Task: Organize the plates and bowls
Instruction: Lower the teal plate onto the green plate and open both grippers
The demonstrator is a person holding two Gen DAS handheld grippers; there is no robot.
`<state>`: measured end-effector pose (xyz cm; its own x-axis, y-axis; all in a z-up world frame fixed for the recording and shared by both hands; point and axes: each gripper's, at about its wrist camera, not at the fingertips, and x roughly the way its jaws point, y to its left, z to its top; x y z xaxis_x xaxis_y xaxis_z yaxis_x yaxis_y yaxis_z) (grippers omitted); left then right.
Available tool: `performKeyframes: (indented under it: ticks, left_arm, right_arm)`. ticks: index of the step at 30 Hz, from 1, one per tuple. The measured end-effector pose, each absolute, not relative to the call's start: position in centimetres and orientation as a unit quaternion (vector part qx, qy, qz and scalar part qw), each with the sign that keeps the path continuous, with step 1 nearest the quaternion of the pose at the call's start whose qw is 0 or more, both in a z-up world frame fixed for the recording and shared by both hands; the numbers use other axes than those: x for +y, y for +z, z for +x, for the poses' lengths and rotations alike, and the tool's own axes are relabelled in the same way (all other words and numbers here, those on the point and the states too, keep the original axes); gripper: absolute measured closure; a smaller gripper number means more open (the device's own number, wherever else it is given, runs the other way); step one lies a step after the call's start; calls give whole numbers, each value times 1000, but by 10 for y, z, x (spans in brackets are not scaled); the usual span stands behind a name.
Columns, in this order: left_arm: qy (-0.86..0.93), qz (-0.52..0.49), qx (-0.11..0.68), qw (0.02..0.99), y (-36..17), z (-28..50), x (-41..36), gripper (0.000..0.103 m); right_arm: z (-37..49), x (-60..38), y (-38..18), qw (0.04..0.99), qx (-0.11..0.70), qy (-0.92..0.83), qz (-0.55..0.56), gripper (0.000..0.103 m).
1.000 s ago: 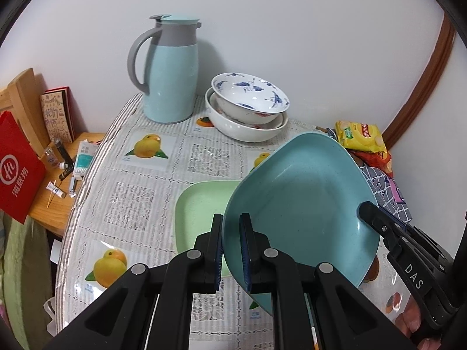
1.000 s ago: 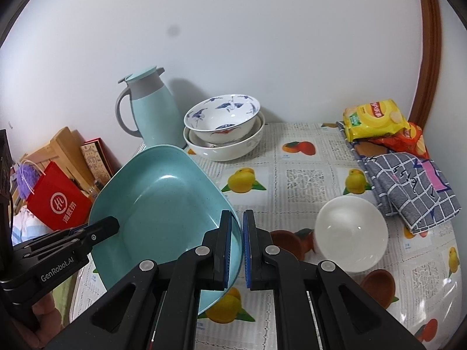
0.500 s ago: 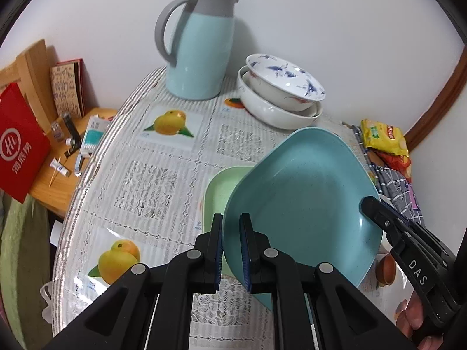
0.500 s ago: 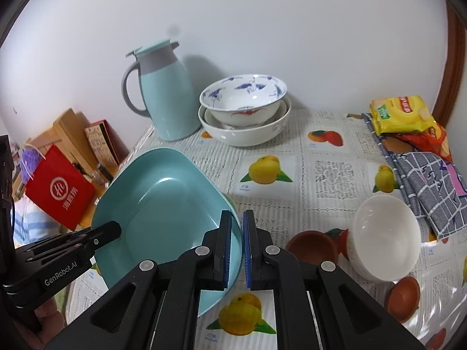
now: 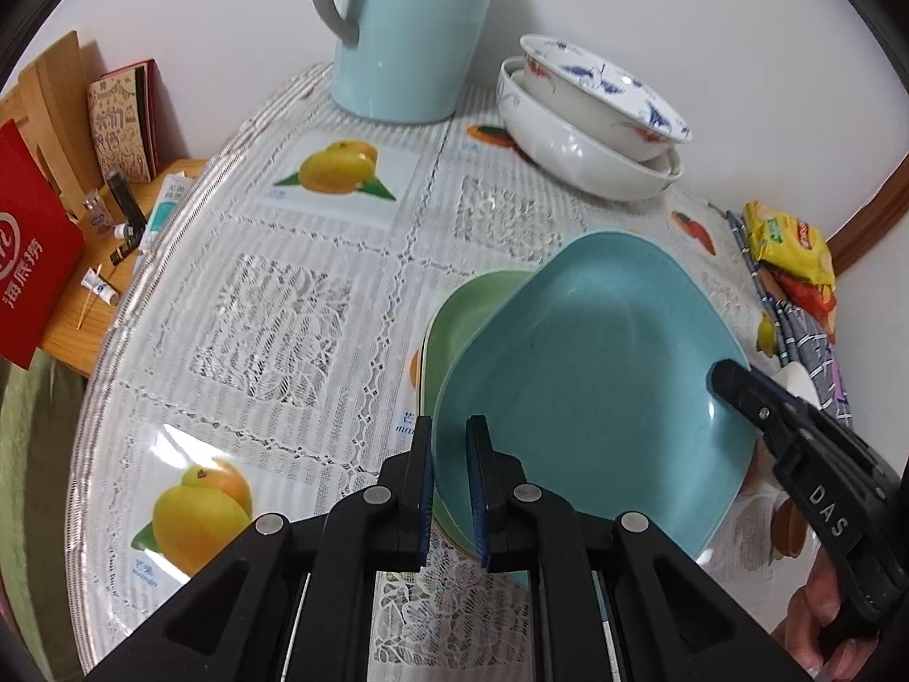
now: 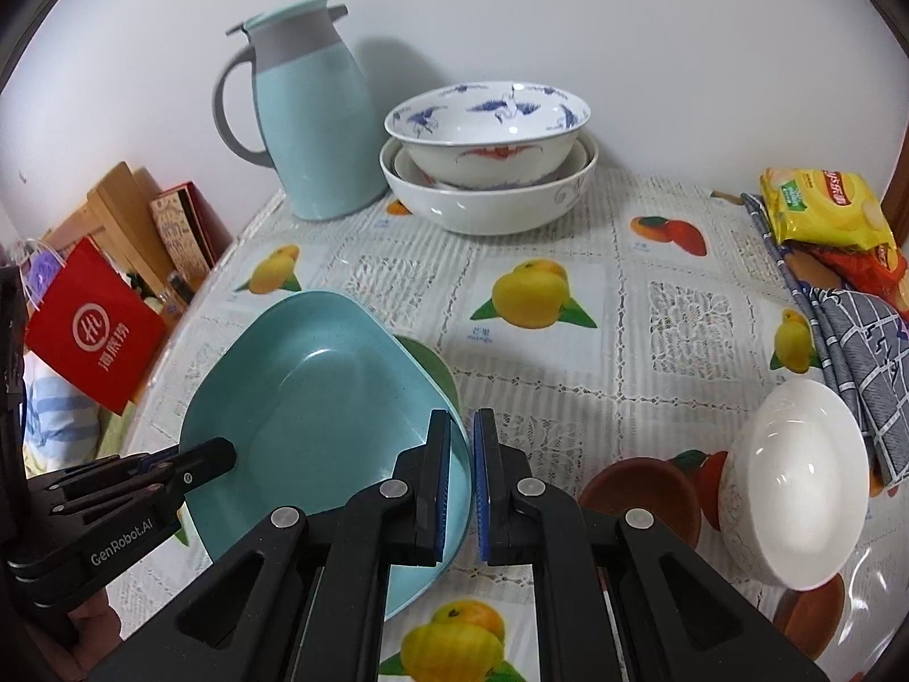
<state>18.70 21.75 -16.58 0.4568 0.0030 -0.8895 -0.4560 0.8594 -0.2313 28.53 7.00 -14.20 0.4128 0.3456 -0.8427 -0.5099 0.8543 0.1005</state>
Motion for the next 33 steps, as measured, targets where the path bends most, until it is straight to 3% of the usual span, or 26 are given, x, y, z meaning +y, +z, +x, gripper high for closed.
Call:
performKeyframes:
  ticks: [18, 25, 29, 33]
  left_arm:
    - [108, -174, 534, 820, -169, 196, 208, 88]
    - [93, -177, 525, 827, -161, 193, 207, 81]
    - [84, -164, 525, 831, -156, 190, 204, 67]
    - [80, -154, 524, 834, -152, 185, 202, 60]
  right_arm:
    - [316, 88, -158, 828, 477, 274, -109, 89]
    - [321, 98, -163, 826, 472, 279, -128, 87]
    - [319, 101, -165, 823, 469, 287, -143, 86]
    - [318, 102, -168, 821, 469, 291, -145, 87]
